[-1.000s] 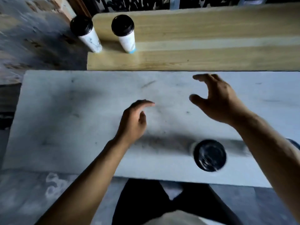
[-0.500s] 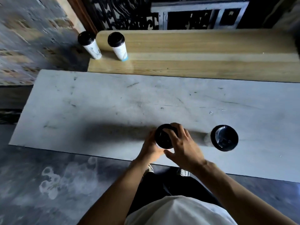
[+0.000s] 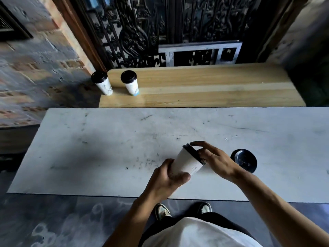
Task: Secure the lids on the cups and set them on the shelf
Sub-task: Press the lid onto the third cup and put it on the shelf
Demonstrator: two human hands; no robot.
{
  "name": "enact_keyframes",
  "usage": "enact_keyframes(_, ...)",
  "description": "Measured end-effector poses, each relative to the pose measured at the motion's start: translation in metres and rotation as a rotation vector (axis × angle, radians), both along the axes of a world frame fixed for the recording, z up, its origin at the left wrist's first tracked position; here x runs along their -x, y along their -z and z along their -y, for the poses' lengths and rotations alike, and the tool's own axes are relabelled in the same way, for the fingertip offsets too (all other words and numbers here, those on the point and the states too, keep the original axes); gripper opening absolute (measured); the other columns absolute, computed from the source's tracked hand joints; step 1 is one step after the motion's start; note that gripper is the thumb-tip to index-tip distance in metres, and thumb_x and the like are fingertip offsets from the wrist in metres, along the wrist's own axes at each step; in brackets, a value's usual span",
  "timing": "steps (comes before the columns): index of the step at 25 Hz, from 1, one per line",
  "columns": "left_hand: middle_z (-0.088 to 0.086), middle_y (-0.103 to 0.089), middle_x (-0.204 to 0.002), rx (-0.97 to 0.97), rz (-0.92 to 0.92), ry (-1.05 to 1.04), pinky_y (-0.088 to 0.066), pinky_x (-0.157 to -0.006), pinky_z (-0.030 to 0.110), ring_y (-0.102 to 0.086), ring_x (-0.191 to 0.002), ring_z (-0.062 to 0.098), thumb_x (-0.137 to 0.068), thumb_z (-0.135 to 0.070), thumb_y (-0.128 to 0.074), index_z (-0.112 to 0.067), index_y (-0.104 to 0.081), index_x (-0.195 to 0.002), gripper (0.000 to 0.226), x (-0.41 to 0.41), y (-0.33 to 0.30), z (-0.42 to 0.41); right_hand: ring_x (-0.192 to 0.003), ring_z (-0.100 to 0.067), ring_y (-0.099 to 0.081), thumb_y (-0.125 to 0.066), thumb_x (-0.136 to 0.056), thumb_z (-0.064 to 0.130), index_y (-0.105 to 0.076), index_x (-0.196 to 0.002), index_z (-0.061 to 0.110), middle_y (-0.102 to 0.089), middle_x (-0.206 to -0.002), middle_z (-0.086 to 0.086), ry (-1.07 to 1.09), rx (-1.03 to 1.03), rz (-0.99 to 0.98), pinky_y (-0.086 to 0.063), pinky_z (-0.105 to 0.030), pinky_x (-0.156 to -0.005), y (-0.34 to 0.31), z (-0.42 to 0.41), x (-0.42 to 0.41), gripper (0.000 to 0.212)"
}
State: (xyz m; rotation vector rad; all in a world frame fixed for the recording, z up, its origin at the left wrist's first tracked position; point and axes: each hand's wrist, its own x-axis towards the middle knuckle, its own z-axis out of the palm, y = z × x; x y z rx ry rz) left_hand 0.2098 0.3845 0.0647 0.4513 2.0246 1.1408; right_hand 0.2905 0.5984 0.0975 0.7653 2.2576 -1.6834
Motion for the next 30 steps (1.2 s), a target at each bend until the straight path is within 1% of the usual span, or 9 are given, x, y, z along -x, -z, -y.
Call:
enact_keyframes(2, -0.004, -0.072, -0.089, -0.023, 0.113, -0.015, -0.052, -0.054, 0.027, -0.067, -0.066, 0.008, -0.068, -0.059, -0.074, -0.024, -0.062, -0.116, 0.061, 0.004, -0.016, -0.001, -0.11, -0.032, -0.068, -0.039, -0.081, 0.054, -0.072, -0.113, 0.041, -0.077, -0.112, -0.007, 0.065, 0.052, -0.023, -0.052, -0.052, -0.102, 0.0, 0.003, 0.007, 0.047)
enact_keyframes(3, 0.004, -0.069, -0.085, -0.076, 0.271, -0.029, -0.051, -0.05, 0.029, -0.066, -0.065, 0.014, -0.071, -0.053, -0.075, -0.016, -0.063, -0.115, 0.059, 0.005, -0.023, -0.001, -0.109, -0.036, -0.068, -0.04, -0.081, 0.055, -0.075, -0.108, 0.032, -0.078, -0.11, -0.009, 0.09, 0.05, -0.042, -0.05, -0.055, -0.102, 0.0, 0.004, 0.01, 0.05)
enact_keyframes(5, 0.018, -0.062, -0.085, -0.225, 0.595, -0.02, -0.048, -0.044, 0.029, -0.064, -0.063, 0.028, -0.075, -0.037, -0.077, -0.005, -0.061, -0.114, 0.053, 0.007, -0.037, 0.001, -0.104, -0.043, -0.066, -0.047, -0.079, 0.053, -0.074, -0.1, 0.016, -0.078, -0.107, -0.015, 0.13, 0.038, -0.095, -0.05, -0.054, -0.096, -0.007, 0.007, 0.018, 0.05)
enact_keyframes(8, 0.023, -0.064, -0.096, -0.292, 0.767, 0.087, -0.054, -0.05, 0.034, -0.064, -0.068, 0.032, -0.079, -0.025, -0.076, -0.008, -0.064, -0.114, 0.041, 0.014, -0.05, 0.005, -0.101, -0.04, -0.068, -0.051, -0.08, 0.025, -0.066, -0.105, 0.007, -0.076, -0.115, -0.02, 0.184, 0.29, -0.223, -0.052, -0.045, -0.084, -0.022, 0.007, 0.033, 0.034)
enact_keyframes(11, 0.021, -0.067, -0.094, -0.305, 0.788, 0.105, -0.06, -0.06, 0.042, -0.063, -0.068, 0.032, -0.078, -0.019, -0.073, -0.008, -0.067, -0.113, 0.037, 0.017, -0.054, 0.002, -0.111, -0.033, -0.07, -0.037, -0.088, 0.023, -0.064, -0.129, 0.011, -0.073, -0.126, -0.02, 0.049, 0.39, -0.237, -0.055, -0.041, -0.088, -0.031, 0.008, 0.041, 0.051)
enact_keyframes(14, 0.019, -0.065, -0.085, -0.297, 0.707, 0.08, -0.054, -0.055, 0.037, -0.06, -0.06, 0.03, -0.068, -0.022, -0.076, -0.008, -0.069, -0.104, 0.039, 0.015, -0.058, -0.002, -0.104, -0.026, -0.069, -0.041, -0.095, 0.031, -0.07, -0.121, 0.004, -0.072, -0.124, -0.018, -0.017, 0.309, -0.269, -0.055, -0.04, -0.087, -0.034, 0.014, 0.042, 0.048)
enact_keyframes(18, 0.02, -0.062, -0.078, -0.307, 0.649, 0.064, -0.05, -0.053, 0.034, -0.058, -0.054, 0.029, -0.066, -0.021, -0.077, -0.008, -0.07, -0.093, 0.031, 0.016, -0.062, -0.004, -0.102, -0.035, -0.066, -0.049, -0.094, 0.021, -0.066, -0.117, -0.005, -0.066, -0.124, -0.029, 0.026, 0.376, -0.336, -0.052, -0.048, -0.089, -0.034, 0.018, 0.042, 0.039)
enact_keyframes(25, 0.021, -0.057, -0.078, -0.348, 0.658, 0.059, -0.05, -0.051, 0.033, -0.057, -0.052, 0.028, -0.067, -0.018, -0.075, -0.005, -0.067, -0.098, 0.035, 0.011, -0.059, -0.01, -0.103, -0.038, -0.065, -0.049, -0.092, 0.019, -0.064, -0.118, -0.008, -0.064, -0.123, -0.034, 0.047, 0.442, -0.354, -0.052, -0.05, -0.089, -0.033, 0.016, 0.04, 0.04)
enact_keyframes(30, 0.02, -0.061, -0.078, -0.337, 0.683, -0.005, -0.049, -0.051, 0.034, -0.058, -0.054, 0.029, -0.066, -0.029, -0.079, -0.006, -0.069, -0.101, 0.043, 0.005, -0.057, -0.016, -0.1, -0.037, -0.068, -0.052, -0.093, 0.026, -0.069, -0.113, -0.008, -0.07, -0.12, -0.033, 0.23, 0.505, -0.345, -0.053, -0.048, -0.092, -0.031, 0.02, 0.043, 0.043)
